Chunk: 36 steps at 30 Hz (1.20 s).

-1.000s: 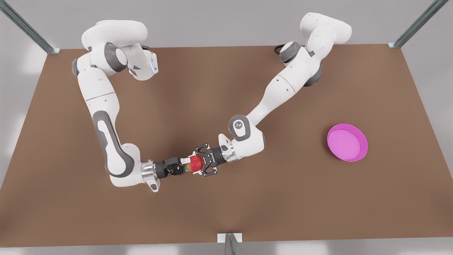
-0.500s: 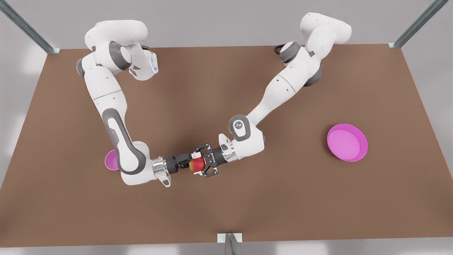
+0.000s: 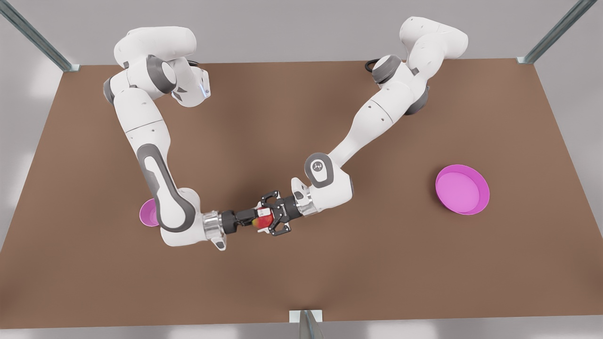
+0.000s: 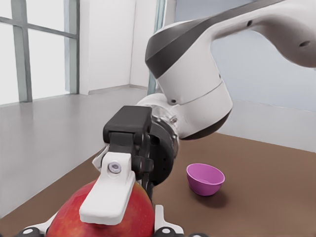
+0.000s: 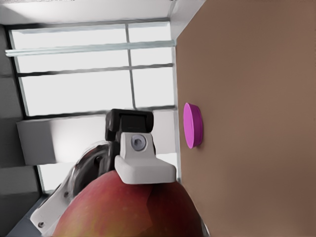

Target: Use the left arm to pick up the apple from the plate, transfer it to the gripper of the right arm, and then use the right arm to place it into the bowl

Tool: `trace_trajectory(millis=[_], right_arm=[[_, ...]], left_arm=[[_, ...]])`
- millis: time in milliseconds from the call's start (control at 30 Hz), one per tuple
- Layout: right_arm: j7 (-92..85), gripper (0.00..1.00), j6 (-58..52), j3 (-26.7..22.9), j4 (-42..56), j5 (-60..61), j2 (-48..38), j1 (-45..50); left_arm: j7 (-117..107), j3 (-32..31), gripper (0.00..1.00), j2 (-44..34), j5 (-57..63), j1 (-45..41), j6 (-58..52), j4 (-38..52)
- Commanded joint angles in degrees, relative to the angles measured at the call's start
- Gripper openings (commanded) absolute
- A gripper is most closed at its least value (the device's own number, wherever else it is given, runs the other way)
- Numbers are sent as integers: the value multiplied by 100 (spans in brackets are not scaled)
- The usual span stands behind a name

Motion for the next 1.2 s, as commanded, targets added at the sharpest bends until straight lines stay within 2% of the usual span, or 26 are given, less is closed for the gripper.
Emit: trace_trajectory(millis=[0, 33, 67, 200, 300, 333, 667, 733, 767, 800, 867, 900, 967, 1000, 1133, 1167], right_arm=[[223, 84, 83, -9, 44, 34, -6, -1], [197, 73, 153, -9, 44, 34, -6, -1], [170, 68, 153, 0, 44, 34, -6, -1], [170, 67, 153, 0, 44, 34, -6, -1], [179, 67, 136, 0, 44, 25, -14, -28], [179, 67, 136, -9, 44, 25, -14, -36], [170, 67, -93, -27, 44, -362, -32, -608], [144, 67, -102, -35, 44, -414, -32, -748], [109, 67, -102, -27, 44, -555, -32, -897], [109, 67, -102, 35, 44, -950, -41, -1117], [-128, 67, -233, 44, 44, -1679, -120, -1434], [-128, 67, -233, 44, 35, -1961, -199, -1521], [-225, 67, -295, 44, 35, -2629, -366, -1803], [-251, 67, -304, 44, 17, -3059, -497, -1891], [-928, 67, -374, 44, -132, -4008, -647, -2304], [-1165, 67, -436, 44, -141, -4193, -647, -2383]], left_arm=[[106, 0, 78, -11, 1, -1, -33, 2], [106, 0, 78, -11, 1, -10, -33, 2], [106, 9, 78, -11, 1, -10, -33, 2], [106, 17, 80, -11, 10, -10, -33, 2], [106, 26, 97, -11, 10, -10, -33, 2], [106, 26, 99, -11, 10, -1, -33, 2], [54, 96, 99, -11, 28, 60, -59, -24], [-701, 219, 96, -221, 598, 561, -103, -419], [-2098, 404, 96, -476, 1520, 868, -252, -911], [-3319, 553, 97, -722, 2583, 1132, -568, -1272], [-5755, 1010, 100, -1161, 4482, 1475, -1956, -1386], [-6282, 1151, 100, -1434, 4966, 1668, -2773, -1369], [-8119, 1573, 100, -2462, 6775, 1880, -5305, -1369], [-9235, 1573, 100, -2814, 7524, 1932, -6368, -1351], [-9808, 1714, 100, -3860, 7463, 2442, -7407, -1342], [-9799, 1731, 100, -4158, 7139, 2687, -7486, -1369]])
